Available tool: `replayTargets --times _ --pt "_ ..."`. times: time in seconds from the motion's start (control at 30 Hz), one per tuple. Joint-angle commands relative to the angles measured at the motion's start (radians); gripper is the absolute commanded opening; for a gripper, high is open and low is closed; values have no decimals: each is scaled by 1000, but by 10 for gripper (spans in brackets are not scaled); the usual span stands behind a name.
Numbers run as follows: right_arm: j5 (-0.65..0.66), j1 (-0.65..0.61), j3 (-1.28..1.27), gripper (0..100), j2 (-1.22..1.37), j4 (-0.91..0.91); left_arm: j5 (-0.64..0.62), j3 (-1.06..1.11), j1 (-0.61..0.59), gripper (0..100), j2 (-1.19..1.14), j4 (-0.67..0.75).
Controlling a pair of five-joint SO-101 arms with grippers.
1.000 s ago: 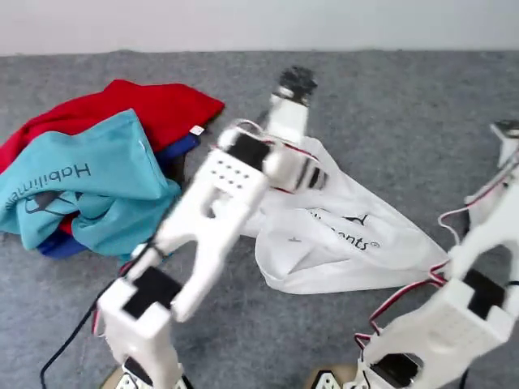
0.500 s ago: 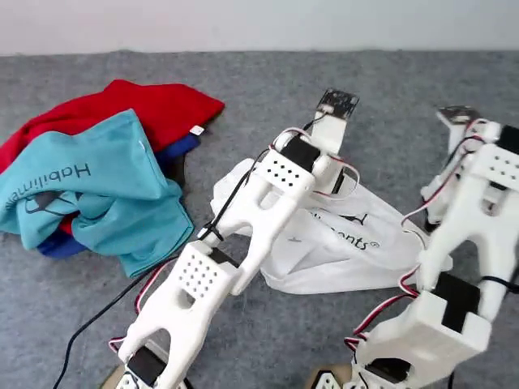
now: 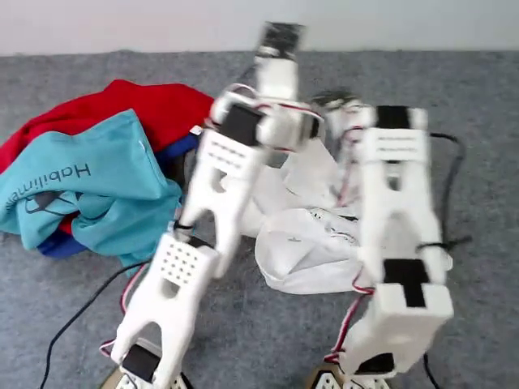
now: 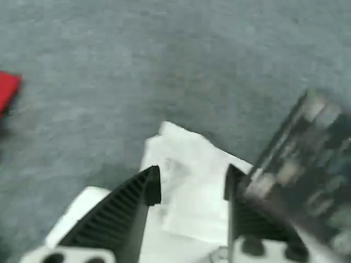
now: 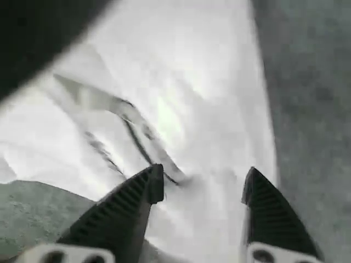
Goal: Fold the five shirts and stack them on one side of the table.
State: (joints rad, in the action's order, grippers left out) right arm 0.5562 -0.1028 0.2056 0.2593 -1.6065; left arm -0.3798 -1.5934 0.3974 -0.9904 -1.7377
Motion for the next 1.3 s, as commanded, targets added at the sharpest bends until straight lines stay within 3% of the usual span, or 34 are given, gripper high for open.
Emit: replayTargets --times 0.0,0.13,0.3,0.37,0.67,0.97,1.1,1.17,1.27 --pt "26 -145 5 245 74 71 -20 -25 -98 220 124 -20" --pt "31 -174 5 227 213 163 26 170 -123 223 224 -23" --pt "26 -77 84 0 371 174 51 615 -68 225 459 -15" --pt "31 -44 150 35 409 117 77 783 -64 225 517 20" --pt "26 97 428 8 427 -16 86 1354 -57 225 580 308" --pt "-52 298 577 8 432 4 40 1650 32 208 580 595" --pt "-84 384 591 8 427 58 44 1652 32 75 582 603" --pt "-91 409 591 9 427 73 115 1647 26 8 582 600" --pt "-89 432 608 13 427 74 187 1606 21 12 582 522"
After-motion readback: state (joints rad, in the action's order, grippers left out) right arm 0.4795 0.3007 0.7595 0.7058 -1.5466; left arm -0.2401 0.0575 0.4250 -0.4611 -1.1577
